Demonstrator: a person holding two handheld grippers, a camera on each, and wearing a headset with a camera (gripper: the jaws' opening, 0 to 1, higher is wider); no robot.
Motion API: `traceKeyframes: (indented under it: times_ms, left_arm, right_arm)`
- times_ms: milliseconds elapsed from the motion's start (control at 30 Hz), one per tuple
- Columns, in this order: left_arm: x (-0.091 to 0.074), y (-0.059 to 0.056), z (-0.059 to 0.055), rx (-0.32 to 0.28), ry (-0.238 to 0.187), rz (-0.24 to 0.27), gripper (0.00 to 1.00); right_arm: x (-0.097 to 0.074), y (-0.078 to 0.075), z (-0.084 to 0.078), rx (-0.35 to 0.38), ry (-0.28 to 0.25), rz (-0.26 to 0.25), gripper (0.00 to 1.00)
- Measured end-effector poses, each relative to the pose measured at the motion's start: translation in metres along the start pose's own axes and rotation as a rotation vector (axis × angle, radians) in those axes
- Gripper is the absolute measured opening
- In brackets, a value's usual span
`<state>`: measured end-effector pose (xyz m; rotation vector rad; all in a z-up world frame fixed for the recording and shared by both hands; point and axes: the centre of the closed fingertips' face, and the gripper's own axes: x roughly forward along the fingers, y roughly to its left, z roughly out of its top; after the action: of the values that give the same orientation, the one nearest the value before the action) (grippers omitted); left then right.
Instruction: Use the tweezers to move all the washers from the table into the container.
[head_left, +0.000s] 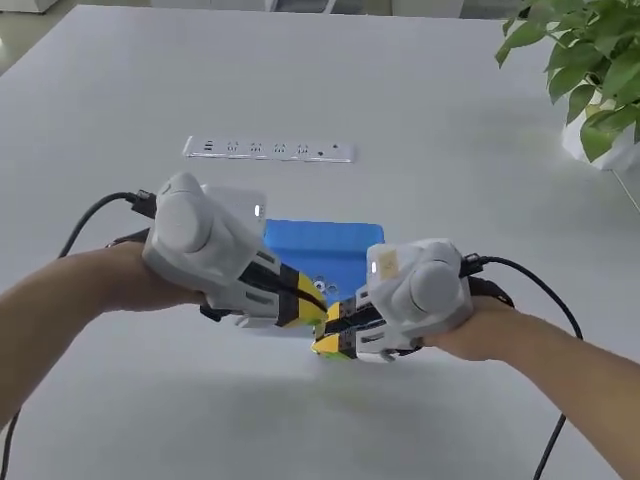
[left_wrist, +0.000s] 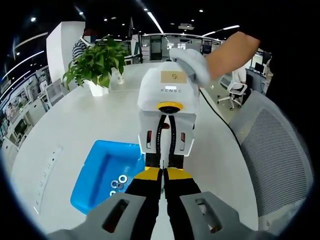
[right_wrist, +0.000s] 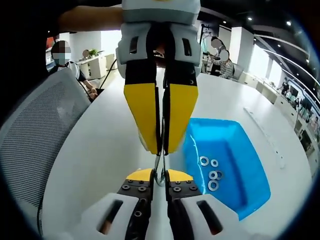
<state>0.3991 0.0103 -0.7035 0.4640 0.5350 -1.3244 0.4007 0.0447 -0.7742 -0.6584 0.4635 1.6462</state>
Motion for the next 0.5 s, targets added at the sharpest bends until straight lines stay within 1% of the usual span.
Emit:
traceKeyframes:
  times_ms: [100, 400, 500]
  left_arm:
    - [-0.0007, 0.0006, -0.0003, -0.001, 0.002, 0.003, 0.06]
    - [-0.0019, 0.0019, -0.0023, 0.003, 0.016, 0.014, 0.06]
    - [-0.0017, 0.0031, -0.003, 0.001, 0.017, 0.021, 0.06]
  right_arm:
    - [0.0005, -0.0003, 0.0002, -0.007, 0.002, -0.002, 0.09]
    - [0.0013, -0.0003, -0.0001, 0.009, 0.016, -0.01, 0.08]
    - [0.0011, -0.0005, 0.0001, 0.021, 0.012, -0.015, 0.08]
